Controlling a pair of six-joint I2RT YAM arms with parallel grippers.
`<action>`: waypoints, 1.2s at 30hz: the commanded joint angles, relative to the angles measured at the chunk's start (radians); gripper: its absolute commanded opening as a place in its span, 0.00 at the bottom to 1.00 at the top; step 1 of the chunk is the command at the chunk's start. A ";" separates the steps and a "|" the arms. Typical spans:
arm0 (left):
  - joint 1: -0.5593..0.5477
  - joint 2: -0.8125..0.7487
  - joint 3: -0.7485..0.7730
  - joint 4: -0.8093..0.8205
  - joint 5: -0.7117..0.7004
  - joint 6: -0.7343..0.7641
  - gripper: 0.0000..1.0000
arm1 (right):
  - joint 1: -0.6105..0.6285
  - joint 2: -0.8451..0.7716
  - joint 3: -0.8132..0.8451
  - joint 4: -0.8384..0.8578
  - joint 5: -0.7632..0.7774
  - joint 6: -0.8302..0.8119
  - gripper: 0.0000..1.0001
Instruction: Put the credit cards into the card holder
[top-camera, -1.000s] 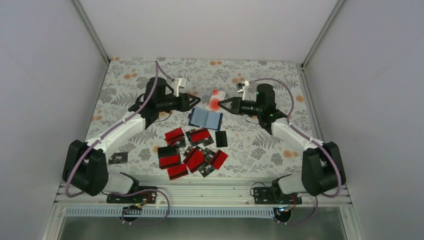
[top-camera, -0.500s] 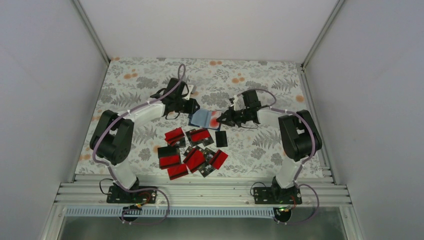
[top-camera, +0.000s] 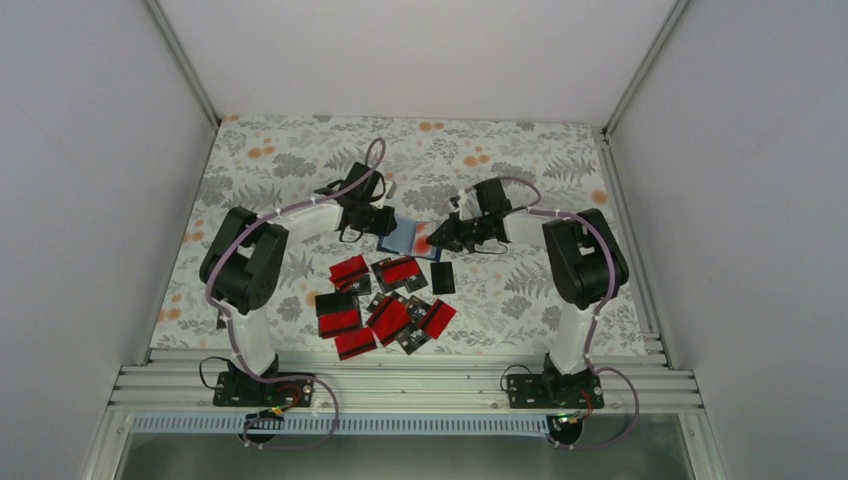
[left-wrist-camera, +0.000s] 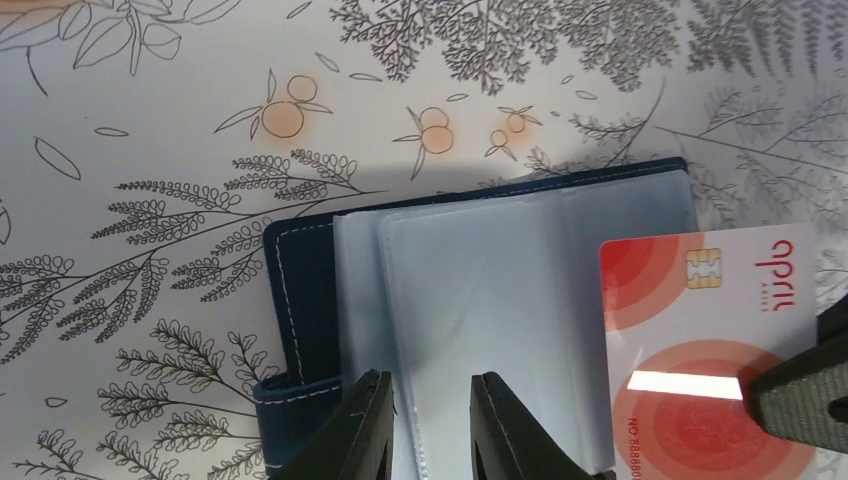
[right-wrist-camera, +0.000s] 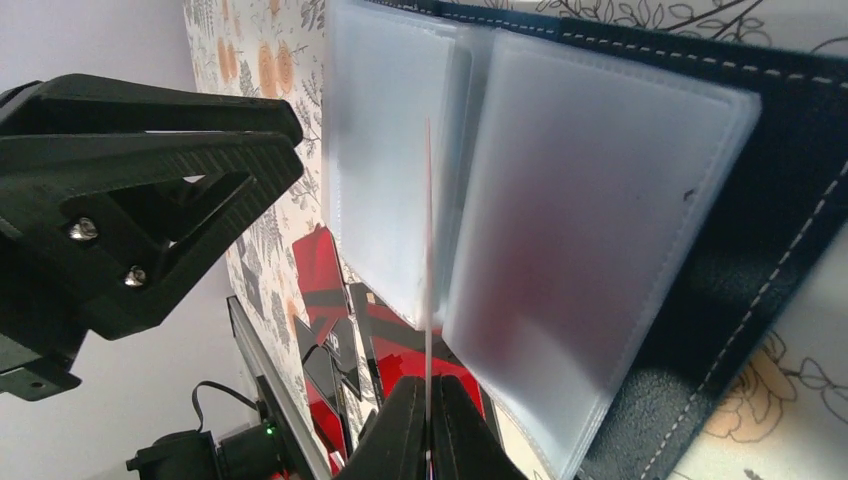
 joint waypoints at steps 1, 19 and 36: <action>-0.004 0.027 0.032 -0.013 -0.026 0.024 0.20 | 0.011 0.032 0.034 0.029 -0.004 0.013 0.04; -0.008 0.063 0.023 -0.019 -0.047 0.028 0.16 | 0.011 0.104 0.077 0.050 -0.069 0.025 0.04; -0.008 0.071 0.008 -0.017 -0.060 0.025 0.15 | 0.008 0.124 0.075 0.035 -0.139 0.063 0.04</action>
